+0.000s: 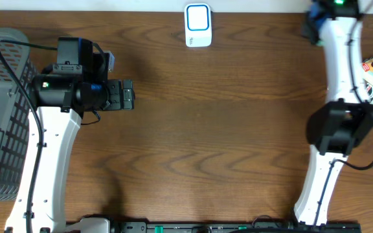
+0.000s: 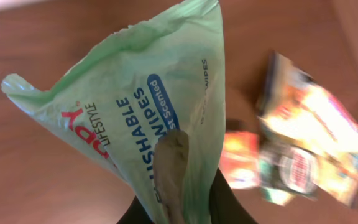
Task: Scan the item barcode
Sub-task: 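Carry the wipes pack right and drop it onto the packs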
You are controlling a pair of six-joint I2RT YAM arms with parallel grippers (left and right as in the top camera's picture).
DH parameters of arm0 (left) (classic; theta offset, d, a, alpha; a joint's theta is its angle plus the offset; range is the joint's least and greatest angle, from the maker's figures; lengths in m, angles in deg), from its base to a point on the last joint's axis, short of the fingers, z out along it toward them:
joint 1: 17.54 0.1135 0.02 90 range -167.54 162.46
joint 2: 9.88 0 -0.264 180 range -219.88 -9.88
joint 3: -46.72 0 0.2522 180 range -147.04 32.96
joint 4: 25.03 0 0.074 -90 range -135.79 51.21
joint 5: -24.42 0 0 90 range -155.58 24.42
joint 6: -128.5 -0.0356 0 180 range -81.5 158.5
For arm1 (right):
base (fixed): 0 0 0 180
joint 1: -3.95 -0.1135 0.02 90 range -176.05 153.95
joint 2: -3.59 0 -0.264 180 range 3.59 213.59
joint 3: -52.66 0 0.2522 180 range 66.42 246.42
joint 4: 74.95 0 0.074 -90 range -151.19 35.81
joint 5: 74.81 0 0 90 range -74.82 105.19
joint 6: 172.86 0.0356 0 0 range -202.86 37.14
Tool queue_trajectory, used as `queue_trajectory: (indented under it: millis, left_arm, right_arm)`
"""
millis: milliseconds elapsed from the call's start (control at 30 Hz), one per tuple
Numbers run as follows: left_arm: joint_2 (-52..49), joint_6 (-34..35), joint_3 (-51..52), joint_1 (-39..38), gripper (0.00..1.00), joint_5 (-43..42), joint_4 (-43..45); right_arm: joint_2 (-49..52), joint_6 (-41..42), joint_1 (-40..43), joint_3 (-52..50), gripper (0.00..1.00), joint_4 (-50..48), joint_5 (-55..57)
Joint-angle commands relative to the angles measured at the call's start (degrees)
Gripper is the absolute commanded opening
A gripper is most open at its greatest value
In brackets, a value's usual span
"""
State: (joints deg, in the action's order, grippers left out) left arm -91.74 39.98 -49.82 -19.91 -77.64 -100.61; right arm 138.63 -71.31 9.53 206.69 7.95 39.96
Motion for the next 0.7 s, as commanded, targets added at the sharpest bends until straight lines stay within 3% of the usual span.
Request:
queue_trajectory:
  millis: [0,200,367,667]
  left_arm:
    - [-0.1,-0.1,0.2,-0.2,0.98,0.2,-0.3]
    - [-0.1,-0.1,0.2,-0.2,0.98,0.1,-0.3]
    - [-0.1,-0.1,0.2,-0.2,0.98,0.1,-0.3]
    - [-0.1,-0.1,0.2,-0.2,0.98,0.1,-0.3]
  right_arm:
    - [-0.1,3.3,4.1,-0.4,0.02,1.5,3.5]
    - [-0.1,11.8,12.3,-0.5,0.02,2.4,1.0]
    - [0.0,11.8,17.0,-0.5,0.02,1.7,-5.9]
    - [0.1,13.5,19.0,-0.8,0.03,-2.6,-6.3]
